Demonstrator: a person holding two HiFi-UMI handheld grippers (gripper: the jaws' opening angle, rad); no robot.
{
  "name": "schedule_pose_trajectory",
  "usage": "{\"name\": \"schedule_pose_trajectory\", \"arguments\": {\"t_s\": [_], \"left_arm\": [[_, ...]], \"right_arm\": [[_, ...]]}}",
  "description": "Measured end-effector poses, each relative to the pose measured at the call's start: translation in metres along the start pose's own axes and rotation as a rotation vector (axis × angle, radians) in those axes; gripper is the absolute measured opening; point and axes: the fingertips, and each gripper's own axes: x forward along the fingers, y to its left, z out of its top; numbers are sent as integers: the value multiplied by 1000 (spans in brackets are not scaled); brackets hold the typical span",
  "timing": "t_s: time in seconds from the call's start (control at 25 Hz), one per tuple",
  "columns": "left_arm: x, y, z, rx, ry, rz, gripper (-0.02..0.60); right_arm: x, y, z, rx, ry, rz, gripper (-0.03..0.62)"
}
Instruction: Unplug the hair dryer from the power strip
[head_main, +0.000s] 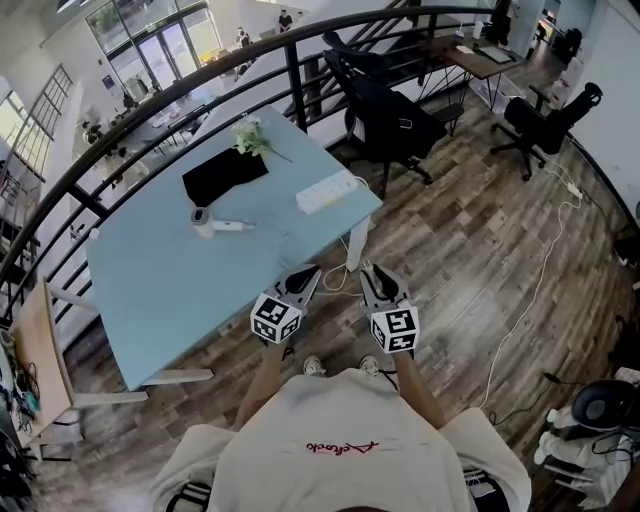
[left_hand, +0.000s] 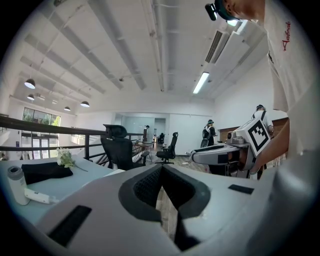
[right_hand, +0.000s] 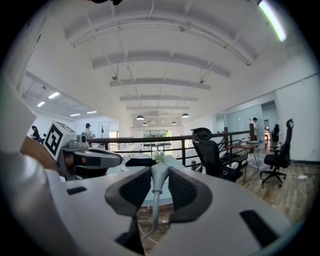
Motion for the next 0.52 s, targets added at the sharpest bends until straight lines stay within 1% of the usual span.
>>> {"name": "schedule_pose_trajectory", "arguments": {"t_s": [0.28, 0.52], "left_arm": [[-4, 2, 2, 8, -7, -10, 6], [-3, -1, -3, 9, -2, -16, 6]], "right_arm": [[2, 6, 3, -5, -5, -2, 121], [1, 5, -3, -3, -2, -1, 121]]}}
